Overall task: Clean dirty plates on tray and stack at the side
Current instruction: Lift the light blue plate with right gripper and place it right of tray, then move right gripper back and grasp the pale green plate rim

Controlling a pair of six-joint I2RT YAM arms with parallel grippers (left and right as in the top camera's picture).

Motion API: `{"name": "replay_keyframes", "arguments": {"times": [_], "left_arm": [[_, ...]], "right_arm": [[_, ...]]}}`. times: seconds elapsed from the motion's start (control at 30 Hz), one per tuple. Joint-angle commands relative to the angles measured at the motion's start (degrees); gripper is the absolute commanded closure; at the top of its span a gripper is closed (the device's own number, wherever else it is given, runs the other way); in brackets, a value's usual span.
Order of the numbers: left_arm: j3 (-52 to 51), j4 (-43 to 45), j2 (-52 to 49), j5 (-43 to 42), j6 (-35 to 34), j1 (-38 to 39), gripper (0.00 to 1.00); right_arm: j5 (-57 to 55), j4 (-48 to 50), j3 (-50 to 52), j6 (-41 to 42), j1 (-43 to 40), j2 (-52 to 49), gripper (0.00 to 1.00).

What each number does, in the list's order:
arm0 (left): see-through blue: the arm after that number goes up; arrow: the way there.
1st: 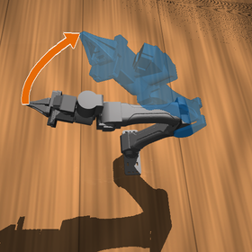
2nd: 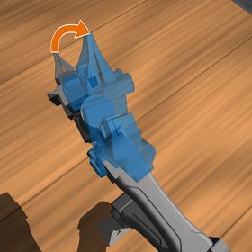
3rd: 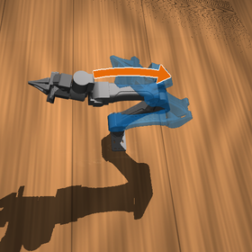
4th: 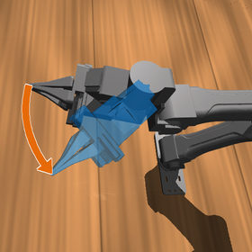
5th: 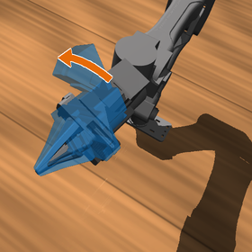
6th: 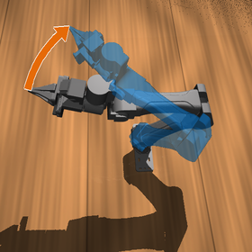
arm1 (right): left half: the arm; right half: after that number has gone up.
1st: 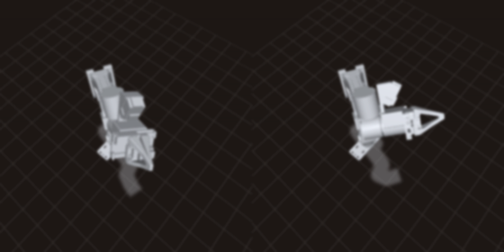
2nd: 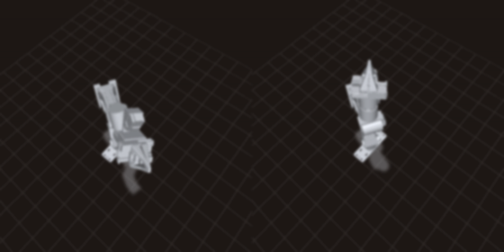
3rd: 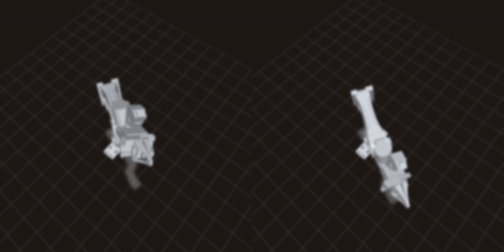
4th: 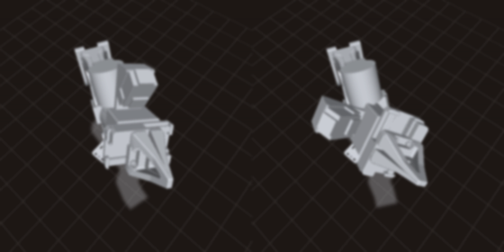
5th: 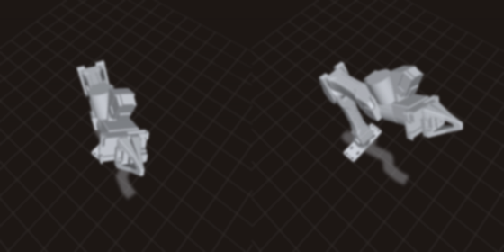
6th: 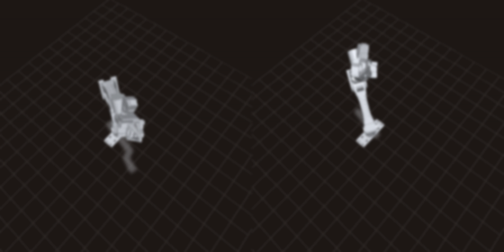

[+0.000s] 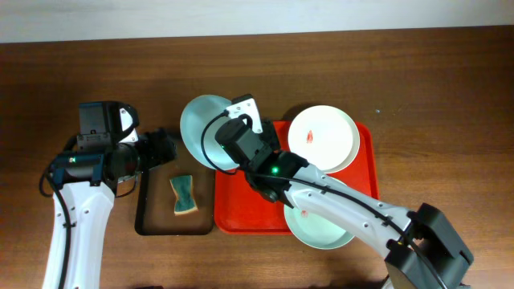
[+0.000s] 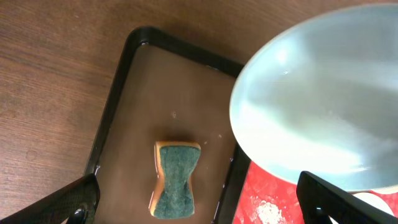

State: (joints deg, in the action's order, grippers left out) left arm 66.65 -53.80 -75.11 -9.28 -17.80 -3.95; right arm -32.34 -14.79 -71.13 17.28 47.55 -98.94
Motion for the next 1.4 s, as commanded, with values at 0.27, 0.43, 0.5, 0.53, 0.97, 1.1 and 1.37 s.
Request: {"name": "replay_keyframes", "arguments": {"times": [0.27, 0.43, 0.5, 0.53, 0.97, 1.1, 1.37], "left_arm": [[0.6, -0.1, 0.5, -0.8, 0.1, -0.2, 0.01], [0.6, 0.0, 0.5, -0.8, 0.1, -0.2, 0.01], [0.6, -0.1, 0.5, -0.8, 0.1, -0.2, 0.01], [0.6, -0.1, 0.5, -0.8, 0.1, -0.2, 0.01], [0.6, -0.1, 0.5, -0.8, 0.1, -0.2, 0.01], [0.6, 0.0, 0.5, -0.8, 0.1, -0.2, 0.01], [0.6, 0.0, 0.5, -0.8, 0.1, -0.2, 0.01]], "right_arm": [[37.6, -29.9, -0.2, 12.3, -49.6, 15.8, 0.96], [35.0, -37.2, 3.9, 11.7, -74.2, 14.0, 0.96], [34.2, -34.0, 9.0, 11.7, -78.5, 14.0, 0.96], [34.2, -31.9, 11.6, 11.8, -79.7, 14.0, 0.96], [34.2, -18.7, 22.2, 12.2, -80.8, 14.0, 0.95], [32.8, -17.7, 22.2, 12.2, -80.8, 14.0, 0.96], [46.6, -22.3, 20.5, 1.4, -80.7, 14.1, 0.40]]}}
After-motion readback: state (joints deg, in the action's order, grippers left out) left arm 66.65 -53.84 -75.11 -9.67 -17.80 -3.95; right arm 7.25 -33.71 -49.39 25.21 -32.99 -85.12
